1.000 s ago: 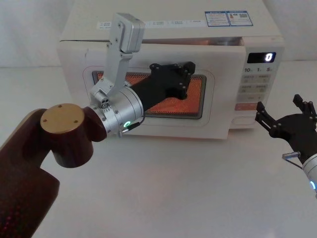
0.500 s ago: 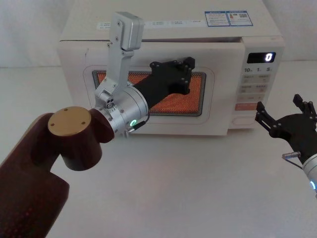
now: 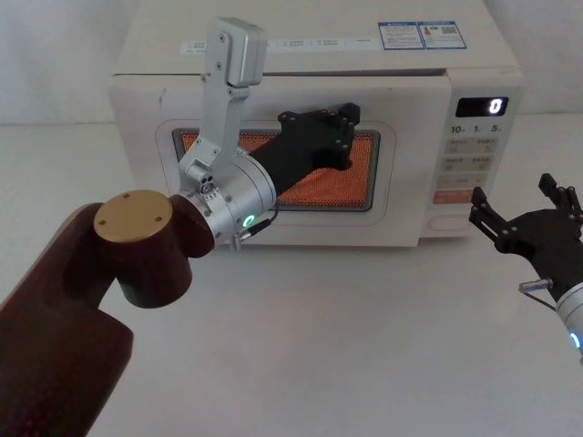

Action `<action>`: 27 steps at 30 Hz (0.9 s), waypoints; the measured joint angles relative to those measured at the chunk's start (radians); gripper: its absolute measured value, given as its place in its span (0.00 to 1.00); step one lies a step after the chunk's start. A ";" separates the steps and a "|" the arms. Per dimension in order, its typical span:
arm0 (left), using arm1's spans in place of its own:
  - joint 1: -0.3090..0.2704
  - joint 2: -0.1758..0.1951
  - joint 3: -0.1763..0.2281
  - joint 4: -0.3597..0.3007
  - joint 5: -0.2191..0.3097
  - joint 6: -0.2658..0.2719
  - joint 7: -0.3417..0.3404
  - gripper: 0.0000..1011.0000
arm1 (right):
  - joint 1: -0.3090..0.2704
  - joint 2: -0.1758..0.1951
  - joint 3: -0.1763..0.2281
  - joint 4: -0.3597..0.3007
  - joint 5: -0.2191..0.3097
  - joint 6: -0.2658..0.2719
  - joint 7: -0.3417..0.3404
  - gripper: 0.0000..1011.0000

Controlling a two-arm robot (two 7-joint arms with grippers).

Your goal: Press the button to open the microwave door with one hand; close the microwave door with the other hand.

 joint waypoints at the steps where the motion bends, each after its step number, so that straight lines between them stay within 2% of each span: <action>1: -0.001 -0.001 0.000 0.003 0.001 0.001 -0.001 0.00 | 0.000 0.000 0.000 0.000 0.000 0.000 0.000 0.99; 20: -0.031 -0.032 0.002 0.049 0.015 0.002 -0.002 0.00 | 0.000 0.000 0.000 0.000 0.000 0.000 0.000 0.99; 27: -0.027 -0.036 -0.001 0.041 0.009 0.005 -0.007 0.00 | 0.000 0.000 0.000 0.000 0.000 0.000 0.000 0.99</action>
